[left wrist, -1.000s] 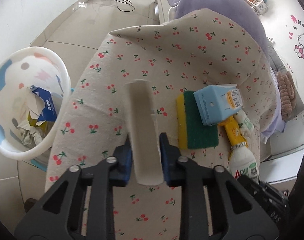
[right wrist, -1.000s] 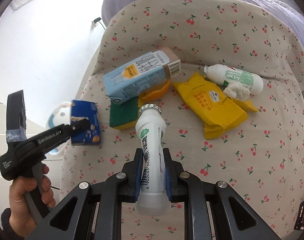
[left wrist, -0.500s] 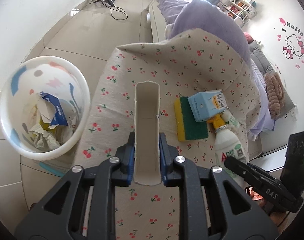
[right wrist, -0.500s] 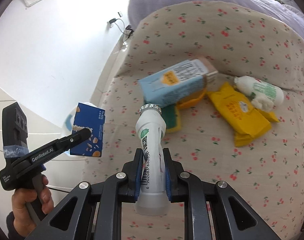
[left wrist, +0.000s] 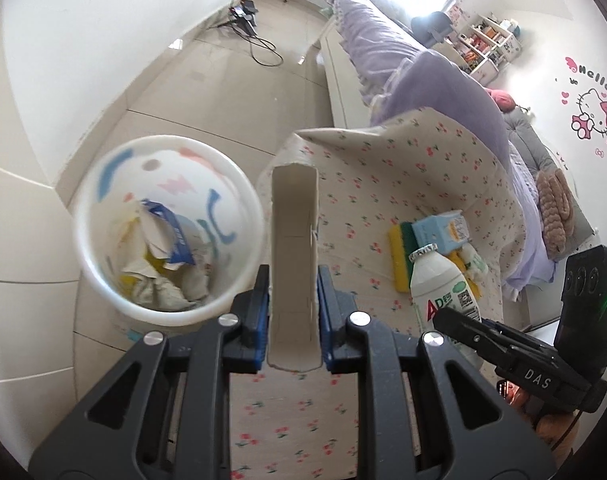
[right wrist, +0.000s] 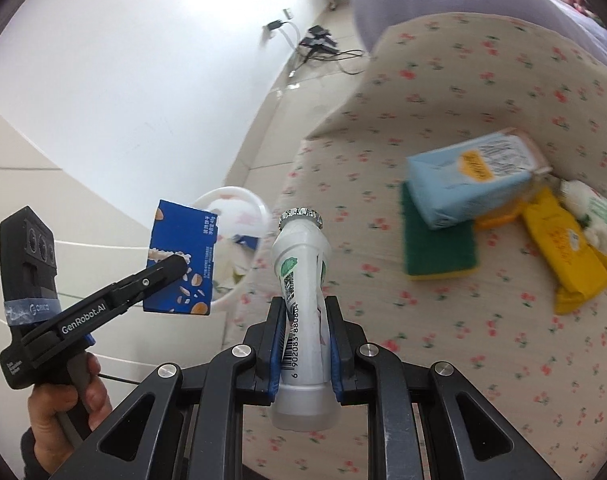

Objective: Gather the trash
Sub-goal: 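Lift the tissue box and white bottle toward the wastebasket, then open the left gripper over the wastebasket while the right drops the AD bottle in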

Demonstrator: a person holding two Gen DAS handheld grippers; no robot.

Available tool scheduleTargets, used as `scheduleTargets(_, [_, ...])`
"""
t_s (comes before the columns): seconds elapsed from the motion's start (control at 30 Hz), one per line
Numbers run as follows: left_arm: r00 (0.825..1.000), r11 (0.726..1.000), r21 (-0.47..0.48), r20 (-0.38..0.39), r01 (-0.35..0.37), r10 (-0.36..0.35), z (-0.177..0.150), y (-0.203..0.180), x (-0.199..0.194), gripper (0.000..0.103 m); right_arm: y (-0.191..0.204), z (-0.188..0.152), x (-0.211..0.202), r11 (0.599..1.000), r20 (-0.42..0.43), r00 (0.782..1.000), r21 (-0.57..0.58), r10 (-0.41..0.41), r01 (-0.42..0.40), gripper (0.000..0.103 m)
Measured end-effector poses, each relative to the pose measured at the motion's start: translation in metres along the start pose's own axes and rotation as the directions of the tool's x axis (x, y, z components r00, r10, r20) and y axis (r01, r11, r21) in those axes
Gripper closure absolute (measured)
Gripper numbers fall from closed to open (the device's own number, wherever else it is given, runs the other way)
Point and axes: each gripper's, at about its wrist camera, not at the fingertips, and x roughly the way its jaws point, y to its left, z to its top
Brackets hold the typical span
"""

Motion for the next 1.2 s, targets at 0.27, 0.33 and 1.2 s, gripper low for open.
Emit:
scheduleTargets(0.27, [0.999,0.999,-0.043,0.029,-0.034,0.035,0.004,0.032,-0.012,0.08,0.041,0.013,0.039,0.998,-0.024,0.998,-0.024,0.065,-0.066,0.083])
scheduleTargets(0.33, [0.998,0.998,-0.049,0.035,-0.046,0.048,0.005,0.039,-0.013,0.08,0.046,0.014,0.047,0.997,-0.029,0.997,-0.023,0.075,-0.076,0.083])
scheduleTargets(1.2, [0.922,0.924,-0.015,0.063,-0.382,0.383,0.013,0.09,-0.035,0.001,0.096,0.038,0.114,0.995,-0.029,0.995,-0.044,0.093,-0.094,0.083])
